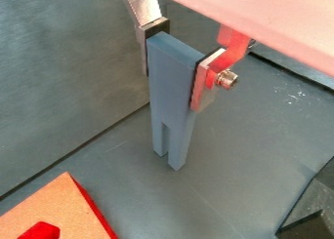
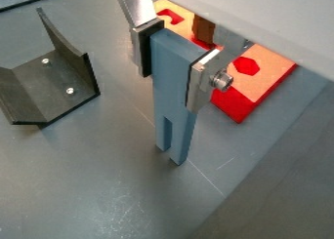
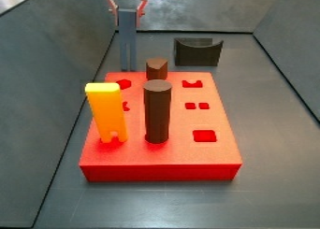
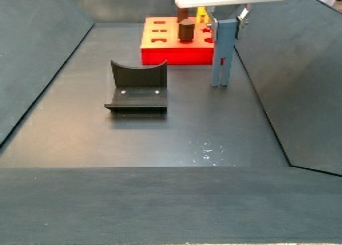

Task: Pick up the double-square object. Move up. Move to above the board. Insert the double-square object.
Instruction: Pick up the double-square object.

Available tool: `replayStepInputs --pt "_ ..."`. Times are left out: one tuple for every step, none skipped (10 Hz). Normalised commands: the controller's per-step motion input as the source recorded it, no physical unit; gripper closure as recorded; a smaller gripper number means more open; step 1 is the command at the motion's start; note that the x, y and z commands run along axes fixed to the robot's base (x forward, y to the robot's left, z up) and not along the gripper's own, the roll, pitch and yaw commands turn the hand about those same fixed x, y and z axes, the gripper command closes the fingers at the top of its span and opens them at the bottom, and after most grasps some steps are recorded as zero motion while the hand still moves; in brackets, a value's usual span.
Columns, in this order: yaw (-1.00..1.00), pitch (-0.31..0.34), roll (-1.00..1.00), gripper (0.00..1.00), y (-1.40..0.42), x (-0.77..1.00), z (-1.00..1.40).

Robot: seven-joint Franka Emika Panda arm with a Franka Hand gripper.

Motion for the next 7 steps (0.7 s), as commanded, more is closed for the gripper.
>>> replayStepInputs --pt "0.00 0.000 0.00 1.00 0.00 0.00 0.00" --pt "0.00 0.000 0.00 1.00 0.00 0.00 0.00" --pt "0.00 0.000 0.00 1.00 0.00 0.00 0.00" --pt "0.00 0.000 0.00 1.00 0.00 0.00 0.00" --pt "0.00 0.000 0.00 1.00 0.00 0.00 0.00" --pt "0.00 0.000 0.00 1.00 0.00 0.00 0.00" --pt "0.00 0.000 0.00 1.00 0.00 0.00 0.00"
